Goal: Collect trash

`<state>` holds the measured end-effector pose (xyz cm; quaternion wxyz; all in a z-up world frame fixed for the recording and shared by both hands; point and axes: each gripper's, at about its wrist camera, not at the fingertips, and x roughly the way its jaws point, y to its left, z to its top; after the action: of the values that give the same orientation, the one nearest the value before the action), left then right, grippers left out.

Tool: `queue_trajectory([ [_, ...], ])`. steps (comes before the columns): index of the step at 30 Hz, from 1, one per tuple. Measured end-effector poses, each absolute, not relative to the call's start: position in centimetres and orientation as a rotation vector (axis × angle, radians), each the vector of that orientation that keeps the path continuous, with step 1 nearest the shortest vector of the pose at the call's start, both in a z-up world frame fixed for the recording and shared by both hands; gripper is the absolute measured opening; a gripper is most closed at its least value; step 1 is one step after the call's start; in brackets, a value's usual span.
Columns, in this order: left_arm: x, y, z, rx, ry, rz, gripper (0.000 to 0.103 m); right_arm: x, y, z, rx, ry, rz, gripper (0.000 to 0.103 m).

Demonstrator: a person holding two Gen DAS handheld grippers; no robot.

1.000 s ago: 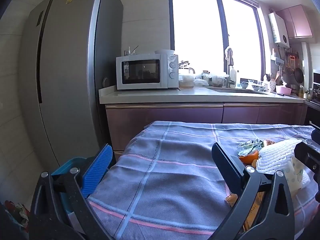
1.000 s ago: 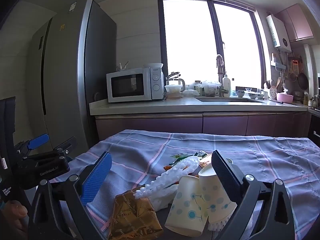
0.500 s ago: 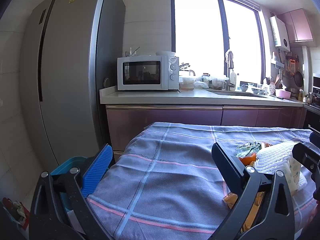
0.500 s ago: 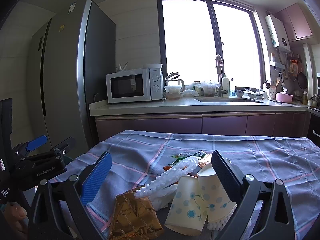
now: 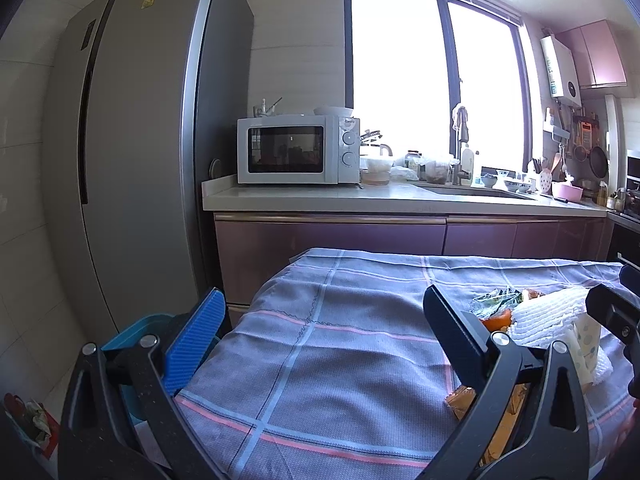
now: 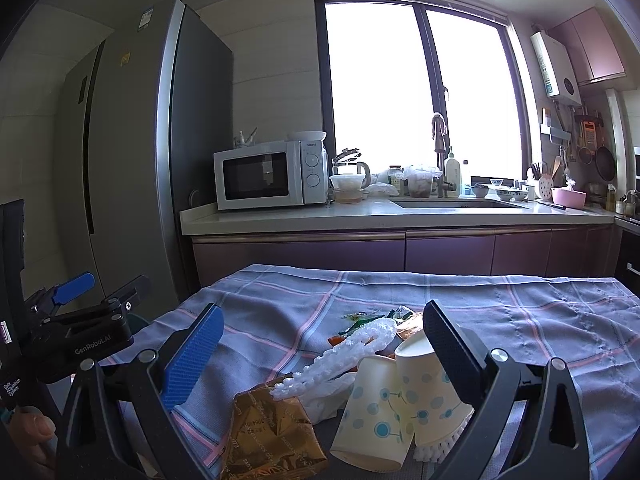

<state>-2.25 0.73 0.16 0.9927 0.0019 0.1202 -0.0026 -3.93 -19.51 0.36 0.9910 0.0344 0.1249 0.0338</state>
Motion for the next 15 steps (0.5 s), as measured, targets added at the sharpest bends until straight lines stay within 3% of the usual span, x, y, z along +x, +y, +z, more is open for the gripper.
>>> queue_trajectory([
  [15, -2.37, 0.61, 0.34, 0.004, 0.241, -0.001, 0.098, -4.02, -19.87, 0.48, 0.073, 0.249, 0.075, 0.096],
])
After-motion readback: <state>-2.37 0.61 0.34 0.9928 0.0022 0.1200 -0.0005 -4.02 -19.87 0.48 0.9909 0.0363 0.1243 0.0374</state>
